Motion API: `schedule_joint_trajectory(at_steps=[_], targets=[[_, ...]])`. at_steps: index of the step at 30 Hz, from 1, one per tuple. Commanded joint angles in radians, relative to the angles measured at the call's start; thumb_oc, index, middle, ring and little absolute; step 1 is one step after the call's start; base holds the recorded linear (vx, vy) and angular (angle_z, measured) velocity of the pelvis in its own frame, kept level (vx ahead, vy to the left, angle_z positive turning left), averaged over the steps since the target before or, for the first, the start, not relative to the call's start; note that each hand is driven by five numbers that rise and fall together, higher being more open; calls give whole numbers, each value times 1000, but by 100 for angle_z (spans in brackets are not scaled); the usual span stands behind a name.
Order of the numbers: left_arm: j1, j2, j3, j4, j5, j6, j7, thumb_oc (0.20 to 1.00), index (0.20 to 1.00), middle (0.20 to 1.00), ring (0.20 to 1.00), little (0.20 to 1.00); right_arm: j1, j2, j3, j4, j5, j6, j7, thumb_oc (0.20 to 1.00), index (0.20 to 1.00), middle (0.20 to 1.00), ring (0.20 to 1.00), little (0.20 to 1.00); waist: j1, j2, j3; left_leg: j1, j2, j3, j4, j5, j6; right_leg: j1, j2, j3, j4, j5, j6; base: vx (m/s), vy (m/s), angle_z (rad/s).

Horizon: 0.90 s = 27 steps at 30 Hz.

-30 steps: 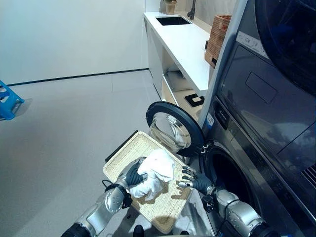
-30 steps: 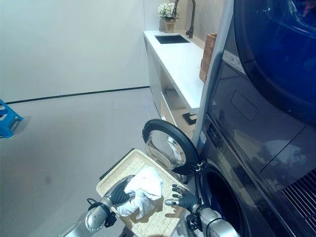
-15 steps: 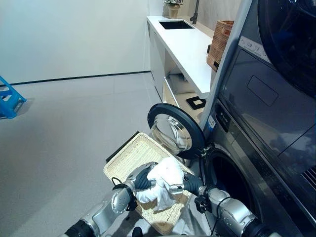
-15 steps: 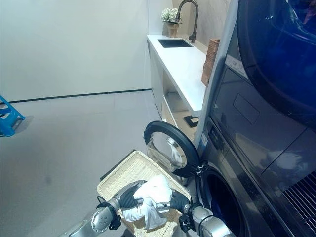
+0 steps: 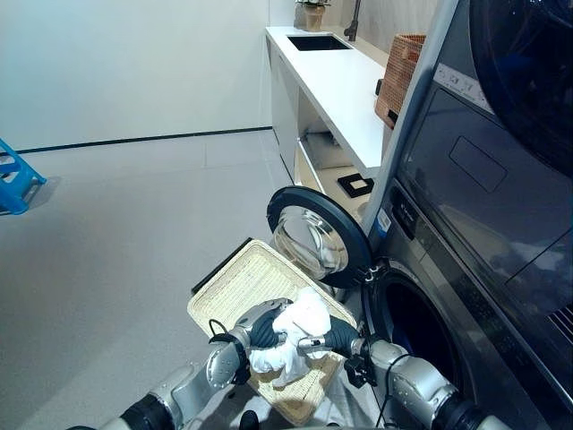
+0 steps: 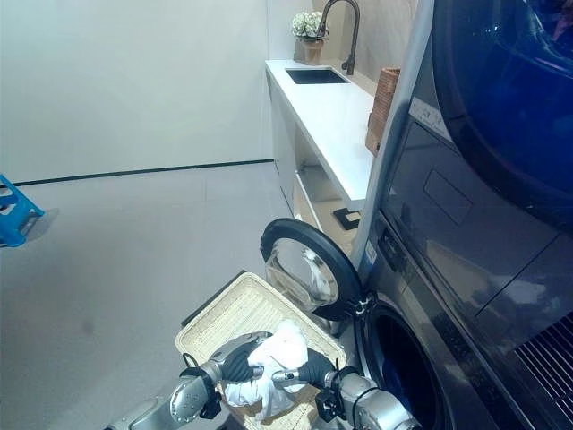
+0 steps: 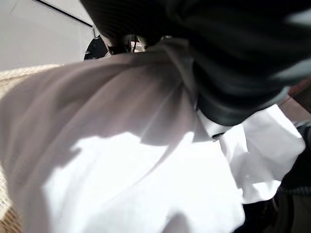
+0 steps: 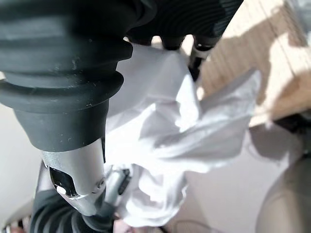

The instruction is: Put the clothes into the washing machine.

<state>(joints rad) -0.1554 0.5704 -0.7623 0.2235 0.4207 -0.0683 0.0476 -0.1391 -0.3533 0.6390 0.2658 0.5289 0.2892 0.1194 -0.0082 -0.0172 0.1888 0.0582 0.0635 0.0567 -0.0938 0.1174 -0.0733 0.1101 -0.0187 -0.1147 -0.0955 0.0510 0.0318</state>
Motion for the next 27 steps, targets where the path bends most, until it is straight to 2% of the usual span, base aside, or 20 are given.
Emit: schedule_joint_trajectory(at_steps=[1,5,6,7,8,9,21,22,24,25,26,27], targets=[[-132,-55,-54,-21,17,-101,-7,200,200,200,200,200,-73,63,19,-85,81,-56,-4,1000,1000,1000,1000,1000,15,-31,-3,48,-100,38,8,-139,61,-19,12,-35,12,-19,78,0,0,0],[-146,-72,-80,-11,7,-105,-11,200,200,200,200,200,-83,78,23,-73,109,-73,-29,1000,1000,1000,1000,1000,12,-29,-3,50,-97,46,8,-148,59,-18,11,-36,10,-23,81,0,0,0],[-149,-76,-83,-7,5,-109,-12,200,200,200,200,200,-85,81,23,-69,115,-76,-31,853,853,853,853,853,12,-28,-2,50,-97,47,7,-148,59,-18,11,-36,10,-23,81,-7,13,-4],[-152,-80,-89,-4,-3,-110,-14,200,200,200,200,200,-89,85,23,-65,124,-79,-36,479,479,479,479,479,11,-28,-1,44,-98,48,7,-138,60,-25,10,-36,10,-15,80,-34,8,-3],[-152,-80,-89,-4,-3,-110,-14,200,200,200,200,200,-89,85,23,-65,124,-79,-36,479,479,479,479,479,11,-28,-1,44,-98,48,7,-138,60,-25,10,-36,10,-15,80,-32,9,-5],[-153,-84,-93,-1,-9,-109,-11,200,200,200,200,200,-90,88,24,-62,132,-82,-41,200,200,200,200,200,11,-27,-1,43,-98,48,7,-138,60,-27,10,-36,10,-14,80,27,14,-6],[-140,-96,-99,4,-73,-127,1,200,200,200,200,200,-88,98,20,-45,142,-108,-54,200,200,200,200,200,12,-24,-2,41,-103,46,8,-142,62,-29,7,-35,11,-18,79,1,4,-1],[-125,-99,-92,10,-143,-124,-11,200,200,200,200,200,-82,98,14,-30,151,-128,-58,200,200,200,200,200,14,-22,0,45,-104,41,7,-151,63,-27,7,-34,12,-24,81,0,0,0],[-125,-99,-92,10,-143,-124,-11,200,200,200,200,200,-82,98,14,-30,151,-128,-58,200,200,200,200,200,14,-22,0,45,-104,41,7,-151,63,-27,7,-34,12,-24,81,0,0,0],[-92,-125,-61,49,-301,-82,-35,680,680,680,680,680,-70,100,-1,-17,164,-134,-61,200,200,200,200,200,17,-21,2,48,-107,37,7,-152,65,-24,7,-33,11,-23,81,0,0,0],[-85,-126,-52,52,-328,-78,-51,934,934,934,934,934,-68,100,-5,-18,167,-134,-61,200,200,200,200,200,17,-21,2,48,-107,37,7,-151,65,-24,7,-32,11,-23,80,0,0,0],[-74,-127,-40,55,-362,-69,-69,1000,1000,1000,1000,1000,-64,99,-8,-17,172,-137,-62,200,200,200,200,200,18,-20,2,48,-108,36,7,-150,64,-24,7,-33,11,-23,80,0,0,0]])
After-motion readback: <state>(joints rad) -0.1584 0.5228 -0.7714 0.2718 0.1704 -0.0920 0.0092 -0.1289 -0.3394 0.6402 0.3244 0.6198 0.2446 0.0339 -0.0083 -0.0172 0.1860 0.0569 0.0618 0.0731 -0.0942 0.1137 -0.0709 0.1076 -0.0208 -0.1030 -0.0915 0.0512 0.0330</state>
